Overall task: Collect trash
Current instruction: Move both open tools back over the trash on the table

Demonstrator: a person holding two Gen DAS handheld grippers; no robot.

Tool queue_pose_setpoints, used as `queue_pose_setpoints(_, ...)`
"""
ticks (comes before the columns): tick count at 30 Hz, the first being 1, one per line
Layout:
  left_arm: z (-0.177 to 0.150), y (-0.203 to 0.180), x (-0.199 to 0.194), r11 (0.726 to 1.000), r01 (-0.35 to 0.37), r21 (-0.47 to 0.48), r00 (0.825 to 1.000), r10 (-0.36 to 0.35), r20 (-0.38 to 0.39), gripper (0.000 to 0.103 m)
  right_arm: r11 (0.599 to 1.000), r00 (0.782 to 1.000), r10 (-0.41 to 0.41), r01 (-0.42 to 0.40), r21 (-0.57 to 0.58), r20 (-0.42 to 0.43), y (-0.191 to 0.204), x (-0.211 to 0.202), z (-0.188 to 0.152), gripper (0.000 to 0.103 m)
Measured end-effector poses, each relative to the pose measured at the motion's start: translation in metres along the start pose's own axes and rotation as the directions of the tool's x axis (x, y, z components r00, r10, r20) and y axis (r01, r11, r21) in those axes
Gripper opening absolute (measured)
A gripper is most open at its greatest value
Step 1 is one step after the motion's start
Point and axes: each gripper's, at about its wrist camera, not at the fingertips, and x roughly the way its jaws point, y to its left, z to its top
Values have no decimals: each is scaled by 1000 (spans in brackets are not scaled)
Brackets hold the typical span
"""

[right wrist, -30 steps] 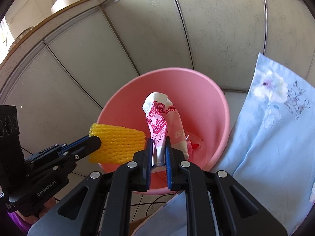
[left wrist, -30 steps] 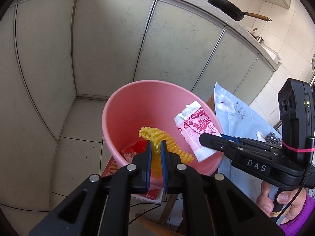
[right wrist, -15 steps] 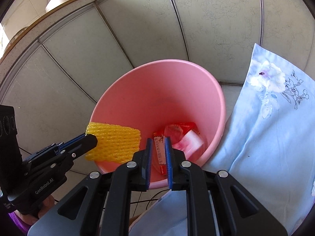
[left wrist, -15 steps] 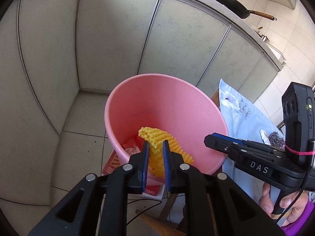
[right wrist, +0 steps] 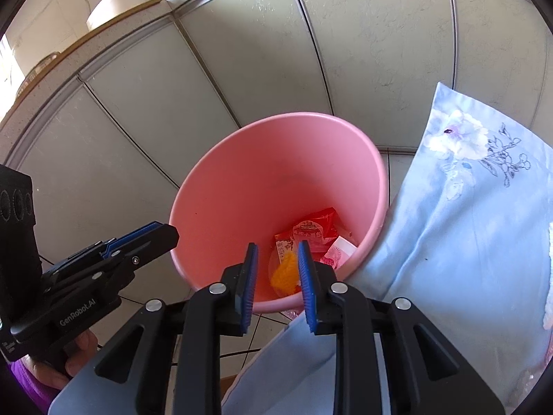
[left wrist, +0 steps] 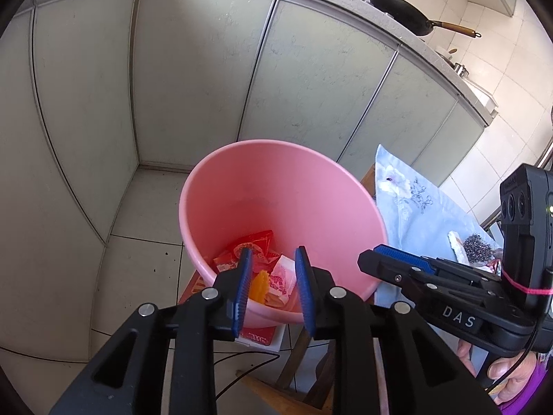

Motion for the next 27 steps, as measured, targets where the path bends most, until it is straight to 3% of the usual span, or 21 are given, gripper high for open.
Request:
queue_pose_setpoints(17, -1, -45, -29, 992, 78, 100, 996, -81, 28, 26, 995, 991, -61, 52, 80, 120, -35, -84, -35, 24)
queue_pose_setpoints(27, -13, -93, -28, 971, 161, 178, 987, -160, -19, 26, 978, 960, -180, 151, 143, 214, -68, -149, -67, 24)
